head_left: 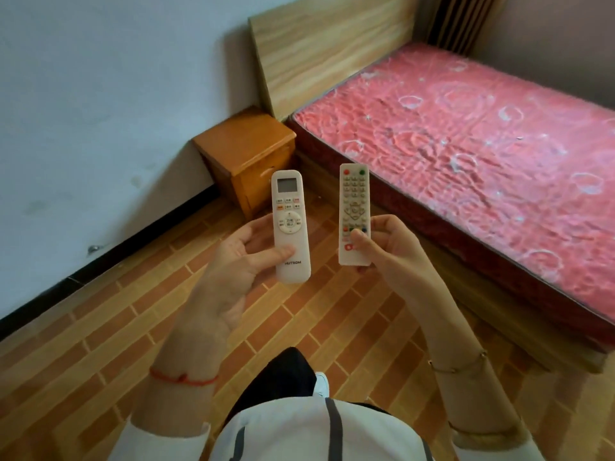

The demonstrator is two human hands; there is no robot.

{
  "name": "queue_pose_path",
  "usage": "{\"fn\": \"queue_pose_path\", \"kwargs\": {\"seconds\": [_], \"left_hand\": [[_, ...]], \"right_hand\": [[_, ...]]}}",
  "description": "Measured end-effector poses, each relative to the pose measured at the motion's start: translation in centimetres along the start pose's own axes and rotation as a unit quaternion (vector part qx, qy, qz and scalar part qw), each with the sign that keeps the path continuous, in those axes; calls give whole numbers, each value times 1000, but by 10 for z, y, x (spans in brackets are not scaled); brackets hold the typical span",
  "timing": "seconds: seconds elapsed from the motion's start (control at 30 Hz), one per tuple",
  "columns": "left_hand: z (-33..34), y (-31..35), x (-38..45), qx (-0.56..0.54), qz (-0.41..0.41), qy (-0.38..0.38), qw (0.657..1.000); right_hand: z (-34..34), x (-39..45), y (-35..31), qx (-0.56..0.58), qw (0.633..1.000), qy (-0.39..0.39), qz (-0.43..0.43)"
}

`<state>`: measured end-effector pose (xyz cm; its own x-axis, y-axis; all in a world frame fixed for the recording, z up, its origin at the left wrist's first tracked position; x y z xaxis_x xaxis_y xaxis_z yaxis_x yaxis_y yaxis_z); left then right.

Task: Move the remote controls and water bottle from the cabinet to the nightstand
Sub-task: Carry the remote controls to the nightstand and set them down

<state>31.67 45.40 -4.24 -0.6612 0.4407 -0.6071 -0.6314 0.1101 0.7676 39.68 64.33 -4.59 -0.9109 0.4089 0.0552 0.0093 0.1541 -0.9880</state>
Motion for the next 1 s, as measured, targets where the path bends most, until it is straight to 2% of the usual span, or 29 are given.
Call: {"fn": "queue_pose_path", "kwargs": {"seconds": [0.43,0.77,1.0], "left_hand": [[34,67,137,-4,3,20,1000],[62,167,270,-40,21,36,998],[48,220,330,-61,14,88,994]], "right_hand": [[-38,157,37,21,999,-37,-8],[-59,334,39,15,995,-92,-27],[-43,431,45,18,990,-135,-23]]}}
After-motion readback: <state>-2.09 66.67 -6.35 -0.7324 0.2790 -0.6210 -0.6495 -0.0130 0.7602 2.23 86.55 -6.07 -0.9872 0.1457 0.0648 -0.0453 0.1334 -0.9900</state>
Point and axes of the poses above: each hand's wrist, its own x-axis towards the middle knuckle, its own z-axis out of the palm, y = z × x, the point moved 6 cm from there along x, towards the middle knuckle, and after that the axes turned 15 degrees about -z, right-handed, at the moved point
